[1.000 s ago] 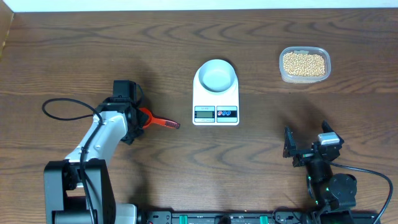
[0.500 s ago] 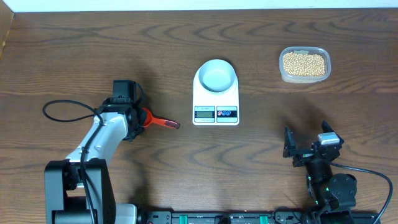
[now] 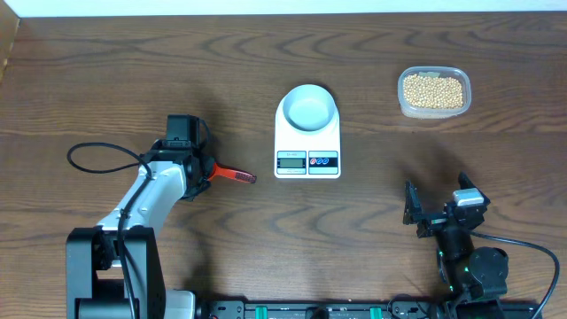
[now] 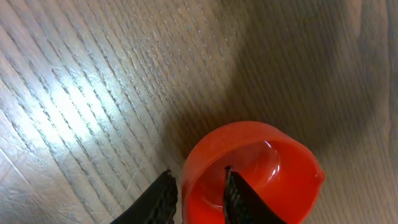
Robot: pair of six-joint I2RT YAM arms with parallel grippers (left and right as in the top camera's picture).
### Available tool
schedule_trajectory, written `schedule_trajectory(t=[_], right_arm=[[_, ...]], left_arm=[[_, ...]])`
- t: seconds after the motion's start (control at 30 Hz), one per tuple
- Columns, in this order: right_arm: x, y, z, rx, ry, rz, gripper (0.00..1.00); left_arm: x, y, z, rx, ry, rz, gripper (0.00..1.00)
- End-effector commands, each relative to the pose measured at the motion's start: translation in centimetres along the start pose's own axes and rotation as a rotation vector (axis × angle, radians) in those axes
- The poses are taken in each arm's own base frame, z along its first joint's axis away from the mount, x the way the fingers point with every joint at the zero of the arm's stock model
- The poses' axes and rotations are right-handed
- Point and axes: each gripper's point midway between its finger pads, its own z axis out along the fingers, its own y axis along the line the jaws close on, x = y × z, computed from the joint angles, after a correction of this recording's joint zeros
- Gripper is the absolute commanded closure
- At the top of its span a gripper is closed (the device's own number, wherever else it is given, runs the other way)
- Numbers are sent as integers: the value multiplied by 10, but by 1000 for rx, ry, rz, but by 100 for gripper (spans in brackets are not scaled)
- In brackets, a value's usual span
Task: Scoop item into bowl and weigh 50g on scale
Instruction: 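Close the left gripper on the red scoop rim and lift it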
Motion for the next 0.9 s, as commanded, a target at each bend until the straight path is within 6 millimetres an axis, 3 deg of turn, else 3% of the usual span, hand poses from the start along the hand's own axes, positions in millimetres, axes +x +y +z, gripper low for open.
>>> schedule_trajectory(t=[0.0,0.1,0.33,0.43,0.87], right_arm=[[0,0,0,4,-1,-12,1],[0,0,0,4,-1,-12,1],[0,0,0,4,-1,-12,1],[0,0,0,4,-1,-12,1],[0,0,0,4,-1,-12,1]], left_arm=[[7,12,8,-40,15,1,73],[9,16,10,-50,20,-8,80],[9,15,11,-41,15,-9,82],[8,13,13,-27,8,-11,92],[11,8,14,3,27,-12,92]])
